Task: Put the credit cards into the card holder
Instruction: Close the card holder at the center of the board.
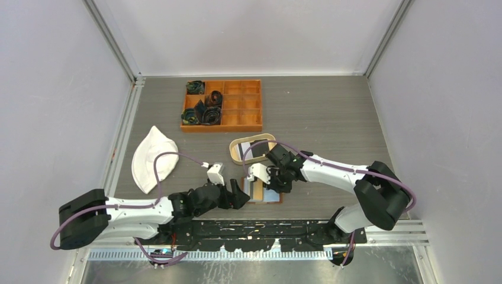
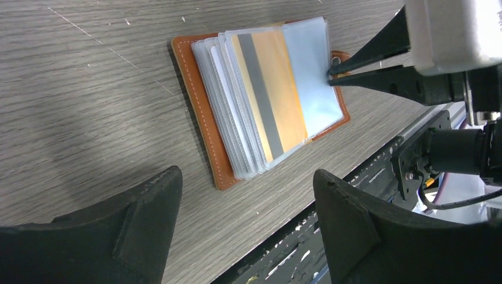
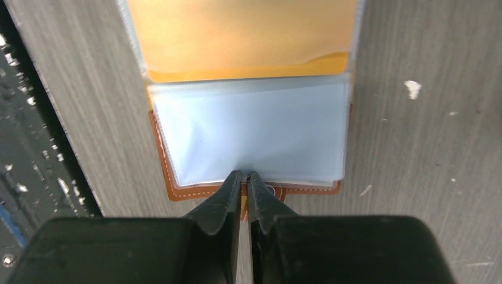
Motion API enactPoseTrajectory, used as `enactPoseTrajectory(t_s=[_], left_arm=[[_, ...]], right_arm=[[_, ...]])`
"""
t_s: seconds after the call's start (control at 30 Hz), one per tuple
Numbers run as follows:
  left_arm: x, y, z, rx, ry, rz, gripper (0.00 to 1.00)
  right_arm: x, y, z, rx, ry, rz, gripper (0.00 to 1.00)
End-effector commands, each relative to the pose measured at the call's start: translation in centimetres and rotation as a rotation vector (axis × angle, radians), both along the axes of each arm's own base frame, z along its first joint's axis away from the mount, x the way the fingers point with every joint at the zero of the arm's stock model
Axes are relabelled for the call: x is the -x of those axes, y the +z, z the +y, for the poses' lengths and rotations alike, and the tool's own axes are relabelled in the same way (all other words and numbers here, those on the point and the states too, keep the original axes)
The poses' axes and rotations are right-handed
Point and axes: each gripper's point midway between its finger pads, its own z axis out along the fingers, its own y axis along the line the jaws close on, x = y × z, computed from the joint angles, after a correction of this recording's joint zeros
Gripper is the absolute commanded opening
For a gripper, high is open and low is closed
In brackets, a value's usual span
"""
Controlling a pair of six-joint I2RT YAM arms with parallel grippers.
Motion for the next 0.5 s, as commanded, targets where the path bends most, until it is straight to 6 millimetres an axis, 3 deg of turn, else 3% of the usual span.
enactPoseTrajectory(t_s=[0.0, 0.13, 0.27, 0.47], left_arm=[[-0.5, 0.6, -1.1, 0.094, 0.035, 0.048, 0.79], [-0.8, 0.0, -1.0, 0.103, 0.063, 0.08, 0.76], [-1.0, -0.2, -0.9, 0.108, 0.081, 0.088, 0.74], [-1.0, -0.4, -0.8, 0.108, 0.085, 0.091, 0.71]], right_arm=[[-3.2, 0.4, 0.1, 0.029, -0.112, -0.115, 0.17], [-3.6, 2.6, 0.7, -0.069, -0.19, -0.058, 0.2], [-3.9, 4.4, -0.2, -0.139, -0.223, -0.033, 0.32], [-3.4, 4.2, -1.9, -0.143, -0.16, -0.026, 0.53]])
